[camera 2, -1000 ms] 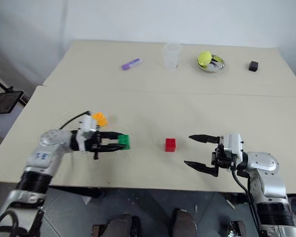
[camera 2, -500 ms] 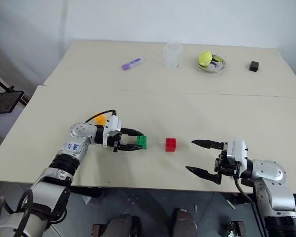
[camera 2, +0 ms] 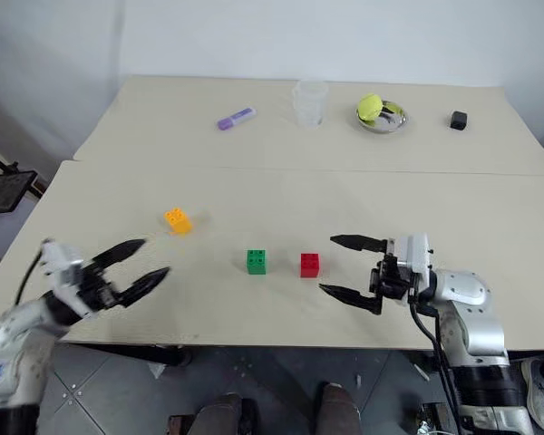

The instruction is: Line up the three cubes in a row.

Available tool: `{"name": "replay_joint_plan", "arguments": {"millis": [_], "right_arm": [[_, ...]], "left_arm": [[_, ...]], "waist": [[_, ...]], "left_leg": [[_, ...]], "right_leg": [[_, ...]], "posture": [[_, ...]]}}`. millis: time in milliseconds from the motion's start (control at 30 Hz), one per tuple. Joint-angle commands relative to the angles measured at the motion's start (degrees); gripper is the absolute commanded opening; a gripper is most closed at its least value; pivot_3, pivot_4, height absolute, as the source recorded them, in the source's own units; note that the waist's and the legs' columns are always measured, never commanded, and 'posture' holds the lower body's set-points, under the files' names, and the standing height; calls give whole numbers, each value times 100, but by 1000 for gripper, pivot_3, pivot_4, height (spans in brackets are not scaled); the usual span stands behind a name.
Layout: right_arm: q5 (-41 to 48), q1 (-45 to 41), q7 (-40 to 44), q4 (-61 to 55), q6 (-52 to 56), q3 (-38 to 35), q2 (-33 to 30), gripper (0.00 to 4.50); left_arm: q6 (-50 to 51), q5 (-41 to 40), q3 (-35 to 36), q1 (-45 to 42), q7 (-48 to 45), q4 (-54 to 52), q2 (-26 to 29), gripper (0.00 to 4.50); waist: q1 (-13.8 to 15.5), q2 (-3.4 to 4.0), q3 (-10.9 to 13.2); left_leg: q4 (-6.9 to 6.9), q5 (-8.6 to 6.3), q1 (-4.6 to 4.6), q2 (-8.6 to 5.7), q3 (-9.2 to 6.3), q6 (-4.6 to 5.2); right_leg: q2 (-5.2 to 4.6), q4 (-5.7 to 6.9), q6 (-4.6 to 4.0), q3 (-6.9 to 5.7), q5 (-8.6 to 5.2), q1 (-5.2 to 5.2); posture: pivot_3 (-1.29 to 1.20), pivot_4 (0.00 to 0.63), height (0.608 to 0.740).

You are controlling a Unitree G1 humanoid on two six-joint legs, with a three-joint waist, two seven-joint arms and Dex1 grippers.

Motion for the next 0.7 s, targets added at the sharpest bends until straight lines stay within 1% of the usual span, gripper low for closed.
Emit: {"name": "replay_joint_plan", "arguments": {"millis": [33, 100, 167, 233, 333, 367, 500, 533, 600, 700], "right_arm": [[61, -253, -20, -73, -115, 113, 217, 4500], [55, -344, -34, -62, -121, 121, 279, 4500], [43, -385, -29, -21, -126, 107, 284, 4500], [25, -405, -15, 8, -145, 103, 275, 4500], [11, -422, -7, 38, -132, 105, 245, 4500], [7, -419, -11, 42, -116, 105, 227, 4500], [-7, -374, -44, -16, -69, 120, 181, 4500], [-9, -373, -53, -27, -62, 126, 176, 4500], [-6, -349, -92, -61, -49, 122, 162, 4500], [-19, -277, -158, -144, -57, 126, 155, 4500]], "left_arm": [[-565, 67, 875, 710, 841, 42, -440, 4482], [-467, -78, 916, 912, 983, -155, -577, 4482], [-391, -125, 718, 875, 984, -352, -573, 4482], [-339, -67, 505, 690, 981, -369, -477, 4482], [-294, 10, 288, 282, 979, -156, -317, 4482], [-318, 77, 160, -51, 928, 104, -213, 4482], [-551, 639, -546, -1674, 480, 1822, 349, 4482], [-590, 724, -657, -1929, 385, 2178, 438, 4482], [-688, 814, -980, -2555, -117, 2945, 549, 4482], [-1212, 1207, -1333, -3439, -309, 4136, 540, 4482]], "waist": [[9, -3, -2], [27, -3, -2], [115, -4, -2], [201, -4, -2], [203, -5, -3], [198, -5, -3], [188, -4, -4], [179, -5, -4], [113, -5, -5], [46, -6, -4]], "left_leg": [[0, -1, 1, 2, 1, 0], [0, -2, 0, 2, 4, 0], [3, -2, -4, -1, 25, 0], [21, -3, -10, 1, 29, 1], [32, -6, -10, 1, 35, 3], [32, -6, -11, 1, 35, 3], [36, -4, -8, 0, 36, -2], [35, -4, -7, 0, 42, -2], [30, -8, -6, 0, 52, -2], [24, -10, -10, 0, 54, -2]], "right_leg": [[0, -1, 0, 0, 0, 0], [1, -3, 0, 1, 0, -1], [0, -2, 0, -3, 0, 0], [0, 8, -3, -5, -1, 1], [0, 13, -6, 1, -3, 3], [0, 15, -7, 1, -3, 2], [3, 42, -9, -5, -4, -4], [4, 39, -9, -3, -4, -5], [3, 36, -8, -5, -3, -9], [4, 34, -6, -12, -3, -15]], "posture": [[0, 150, 740], [0, 150, 740], [0, 150, 740], [0, 150, 740], [0, 150, 740], [0, 150, 740], [0, 150, 740], [0, 150, 740], [0, 150, 740], [0, 150, 740]]}}
